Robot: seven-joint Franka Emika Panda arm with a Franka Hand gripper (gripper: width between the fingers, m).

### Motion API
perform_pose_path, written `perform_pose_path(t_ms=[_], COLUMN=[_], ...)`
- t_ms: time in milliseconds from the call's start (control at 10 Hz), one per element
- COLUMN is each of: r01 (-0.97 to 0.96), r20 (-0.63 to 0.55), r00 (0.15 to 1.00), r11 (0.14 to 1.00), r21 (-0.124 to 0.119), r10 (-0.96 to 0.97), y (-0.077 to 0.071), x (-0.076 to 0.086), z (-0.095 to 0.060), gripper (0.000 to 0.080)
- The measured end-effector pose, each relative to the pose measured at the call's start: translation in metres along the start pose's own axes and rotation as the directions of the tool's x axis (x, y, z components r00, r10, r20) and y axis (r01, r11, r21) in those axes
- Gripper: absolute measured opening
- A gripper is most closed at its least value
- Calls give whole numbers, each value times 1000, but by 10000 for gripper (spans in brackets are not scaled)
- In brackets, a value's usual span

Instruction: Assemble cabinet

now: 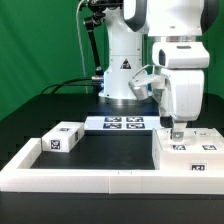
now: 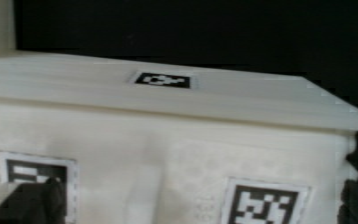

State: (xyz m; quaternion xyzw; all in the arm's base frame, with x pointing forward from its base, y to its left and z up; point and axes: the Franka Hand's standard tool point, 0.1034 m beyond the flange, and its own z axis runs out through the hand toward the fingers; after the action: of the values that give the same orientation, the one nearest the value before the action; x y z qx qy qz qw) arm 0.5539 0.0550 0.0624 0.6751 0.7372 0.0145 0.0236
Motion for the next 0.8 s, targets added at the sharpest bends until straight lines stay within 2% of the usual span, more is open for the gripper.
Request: perform_pose_path(t_ms=[100, 300, 500, 600, 700, 800], r01=[-15, -52, -137, -233, -263, -259], r20=[-4, -5, -23, -41, -49, -47], r00=[1000, 999, 991, 972, 965, 966], r11=[1000, 998, 987, 968, 961, 962], r21=[-21, -43, -90, -95, -86, -86], r10=[15, 52, 135, 230, 259, 255], y=[-13, -41, -66, -83, -95, -93], x=[3, -1, -6, -2, 1, 0], z=[-4, -13, -23, -22, -18, -18], gripper=[796, 797, 797, 797, 797, 797])
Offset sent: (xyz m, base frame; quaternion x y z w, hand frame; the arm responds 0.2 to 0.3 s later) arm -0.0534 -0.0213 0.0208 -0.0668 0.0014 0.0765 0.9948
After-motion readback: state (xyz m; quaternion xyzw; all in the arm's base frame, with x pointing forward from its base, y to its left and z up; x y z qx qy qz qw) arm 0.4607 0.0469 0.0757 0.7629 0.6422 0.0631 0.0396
